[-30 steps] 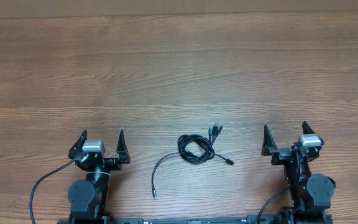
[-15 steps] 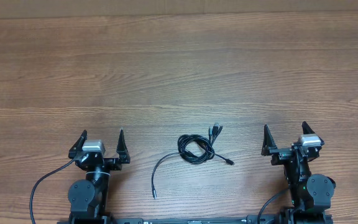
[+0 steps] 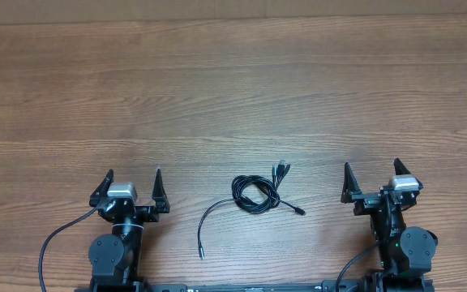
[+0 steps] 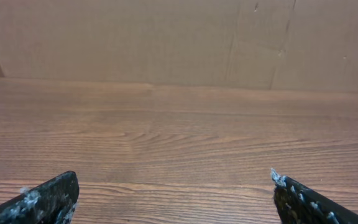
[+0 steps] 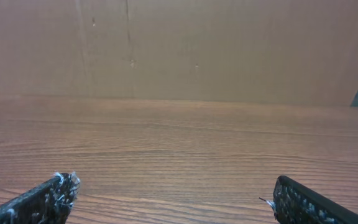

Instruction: Untangle cables

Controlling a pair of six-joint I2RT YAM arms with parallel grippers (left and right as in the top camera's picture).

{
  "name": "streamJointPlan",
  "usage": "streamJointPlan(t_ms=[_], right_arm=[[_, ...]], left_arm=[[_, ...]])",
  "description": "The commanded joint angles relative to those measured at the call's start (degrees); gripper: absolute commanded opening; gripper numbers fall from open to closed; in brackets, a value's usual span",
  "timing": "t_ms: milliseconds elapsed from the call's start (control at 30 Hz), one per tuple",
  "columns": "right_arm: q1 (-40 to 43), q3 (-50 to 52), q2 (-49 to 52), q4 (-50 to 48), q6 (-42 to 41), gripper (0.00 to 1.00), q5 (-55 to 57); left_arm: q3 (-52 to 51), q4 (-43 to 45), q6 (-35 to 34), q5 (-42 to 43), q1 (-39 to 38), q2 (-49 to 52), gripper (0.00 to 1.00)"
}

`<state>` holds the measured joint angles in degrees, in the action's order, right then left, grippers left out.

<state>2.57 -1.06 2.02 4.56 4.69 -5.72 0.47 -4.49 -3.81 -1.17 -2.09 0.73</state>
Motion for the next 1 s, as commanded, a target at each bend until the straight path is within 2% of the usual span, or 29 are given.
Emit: streamJointPlan(t_ms=[0,200,500,800,967], right_arm=[[-0.3,0.6,-0.7,-0.2,-0.2,1.0,0.3],[-0.3,0.6,-0.7,-0.2,-0.2,1.0,0.3],[-0.3,0.6,-0.7,-0.2,-0.2,1.0,0.3],[-0.3,0.6,-0.7,-0.2,-0.2,1.0,0.3],[-0.3,0.6,-0.7,-0.2,-0.2,1.0,0.3]], left_arm=[[-0.2,0.4,1.5,-0.7,0.6,-0.5,1.0],[-0.2,0.5,0.4,2.6,0.6,-0.5,0.99],[1.0,-0.2,0.4,2.8,0.6,-0.5,1.0],[5.9,-4.3,0.4,2.7,0.6,0.2,1.0],[10.7,-5.7,0.4,2.7,0.6,5.4,1.0]])
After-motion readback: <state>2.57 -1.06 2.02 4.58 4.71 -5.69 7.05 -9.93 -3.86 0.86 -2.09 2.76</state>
